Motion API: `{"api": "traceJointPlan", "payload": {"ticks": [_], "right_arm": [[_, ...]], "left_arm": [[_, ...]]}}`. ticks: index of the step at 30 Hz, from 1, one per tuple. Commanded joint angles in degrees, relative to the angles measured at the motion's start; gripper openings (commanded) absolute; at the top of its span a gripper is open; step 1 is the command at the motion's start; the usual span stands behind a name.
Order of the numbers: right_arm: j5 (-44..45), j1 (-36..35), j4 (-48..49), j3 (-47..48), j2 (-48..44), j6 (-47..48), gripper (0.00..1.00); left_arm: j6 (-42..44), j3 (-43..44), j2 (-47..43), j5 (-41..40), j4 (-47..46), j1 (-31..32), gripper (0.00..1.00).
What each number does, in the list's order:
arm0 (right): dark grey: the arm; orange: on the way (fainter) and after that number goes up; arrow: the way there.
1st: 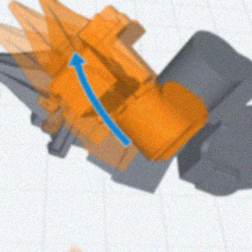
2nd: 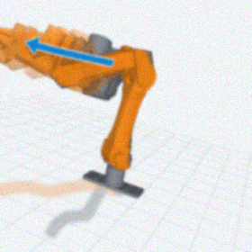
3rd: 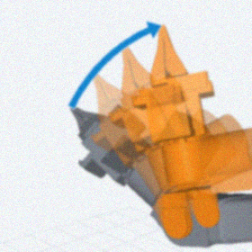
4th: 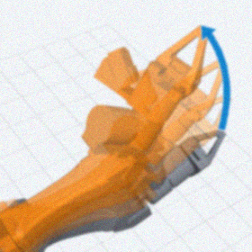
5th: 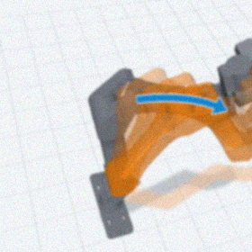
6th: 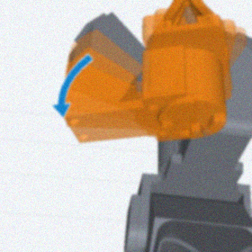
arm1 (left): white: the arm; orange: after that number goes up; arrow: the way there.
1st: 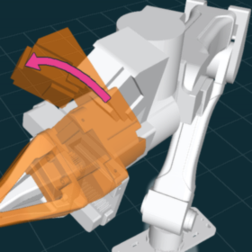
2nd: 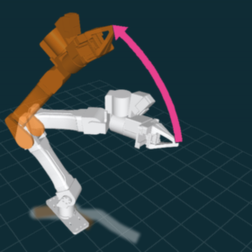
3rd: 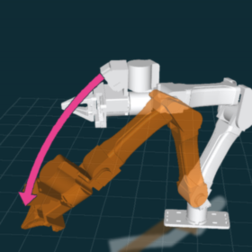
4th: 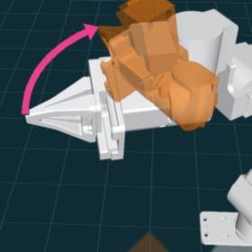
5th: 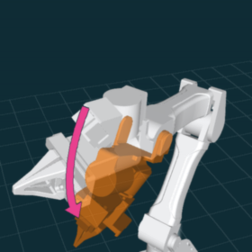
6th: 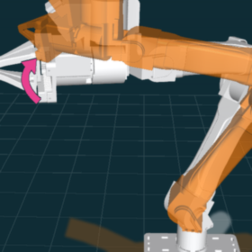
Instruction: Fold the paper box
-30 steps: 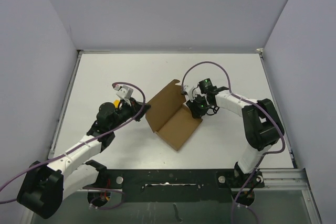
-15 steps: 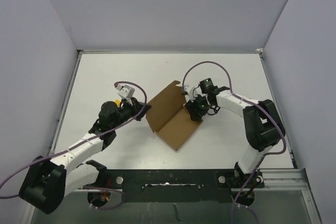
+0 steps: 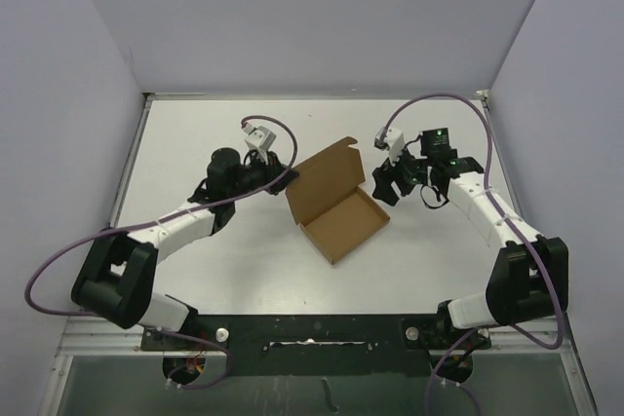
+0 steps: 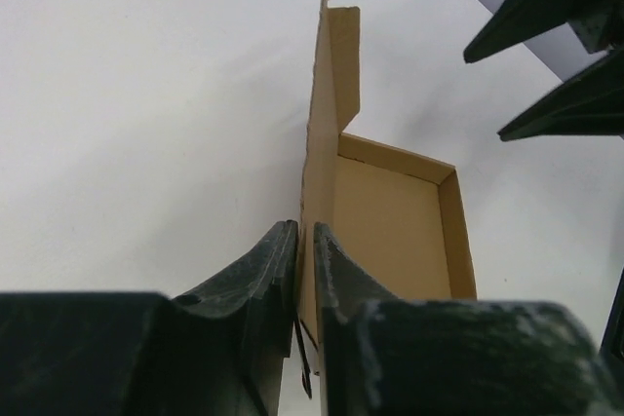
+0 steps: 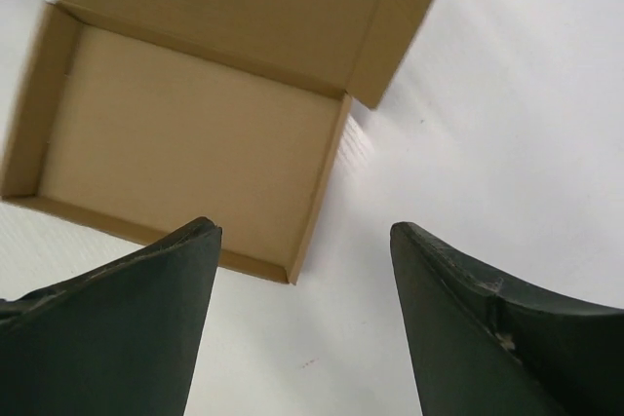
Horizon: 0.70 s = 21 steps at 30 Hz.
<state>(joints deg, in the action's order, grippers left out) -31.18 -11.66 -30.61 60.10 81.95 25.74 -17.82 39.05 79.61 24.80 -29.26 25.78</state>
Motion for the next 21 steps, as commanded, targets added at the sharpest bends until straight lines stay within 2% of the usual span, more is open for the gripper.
{"api": "traceJointPlan", "payload": {"ticks": [1,4,6,9,18,21], "right_arm": [[-4.86,0.62,0.44,0.53,-3.96,0.23,0.72],[-5.98,0.94,-0.35,1.06,-4.48,-0.19,0.72],[-6.67,1.12,-0.25,0.91,-5.62,-0.54,0.72],[-7.97,1.66,-0.25,0.81,-7.46,-1.35,0.72],[-13.51,3.51,-0.68,0.64,-10.26,-2.86,0.72],[-14.36,4.35,-0.81,0.47,-11.27,-3.26,0.72]], "left_arm": [[2.05,9.88,7.91,3.08,1.90,-0.42,0.22],[1.83,13.42,10.09,-1.43,3.63,-0.47,0.50],[1.90,15.06,9.22,-3.80,5.37,-0.51,0.61],[3.19,17.49,5.80,-5.83,11.12,-1.50,0.73],[4.33,17.34,-6.30,-3.64,30.68,-14.23,0.74],[7.55,16.28,-8.00,-6.99,38.23,-16.91,0.74]]}}
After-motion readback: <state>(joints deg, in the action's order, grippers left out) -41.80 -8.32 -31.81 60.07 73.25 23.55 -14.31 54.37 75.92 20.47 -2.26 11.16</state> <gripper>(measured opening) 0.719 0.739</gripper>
